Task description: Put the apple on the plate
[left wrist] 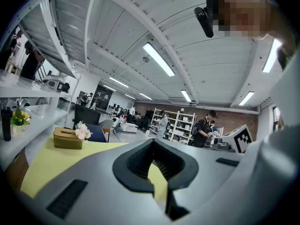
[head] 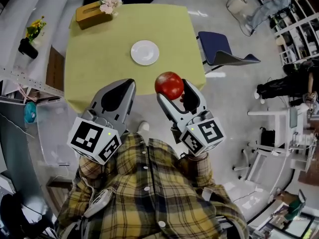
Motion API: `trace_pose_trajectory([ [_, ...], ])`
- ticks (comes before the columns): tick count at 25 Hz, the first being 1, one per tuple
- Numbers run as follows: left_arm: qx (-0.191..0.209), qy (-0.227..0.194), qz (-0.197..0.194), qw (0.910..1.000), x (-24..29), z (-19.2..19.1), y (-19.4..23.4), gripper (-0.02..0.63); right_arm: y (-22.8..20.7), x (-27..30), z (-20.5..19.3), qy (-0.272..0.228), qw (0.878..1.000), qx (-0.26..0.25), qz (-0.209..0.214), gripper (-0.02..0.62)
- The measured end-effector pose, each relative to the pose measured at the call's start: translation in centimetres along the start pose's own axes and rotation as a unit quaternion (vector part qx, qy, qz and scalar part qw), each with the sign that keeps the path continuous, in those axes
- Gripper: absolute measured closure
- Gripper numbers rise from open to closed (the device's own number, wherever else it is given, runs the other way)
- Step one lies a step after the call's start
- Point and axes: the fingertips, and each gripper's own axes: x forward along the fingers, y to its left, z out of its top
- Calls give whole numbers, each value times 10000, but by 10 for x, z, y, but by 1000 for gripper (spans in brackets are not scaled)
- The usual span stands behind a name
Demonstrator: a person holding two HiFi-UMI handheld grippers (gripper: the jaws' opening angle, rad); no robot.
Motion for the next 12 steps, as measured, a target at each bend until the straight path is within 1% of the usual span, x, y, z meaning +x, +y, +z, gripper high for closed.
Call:
trace_pose_trajectory([
  [5, -24, -42, 254, 9997, 16, -2, -1, 600, -25, -2, -1, 62, 9999, 16, 132, 255],
  [12, -44, 36, 368, 9993, 40, -6, 12, 600, -46, 15, -8, 183, 9995, 148, 194, 255],
])
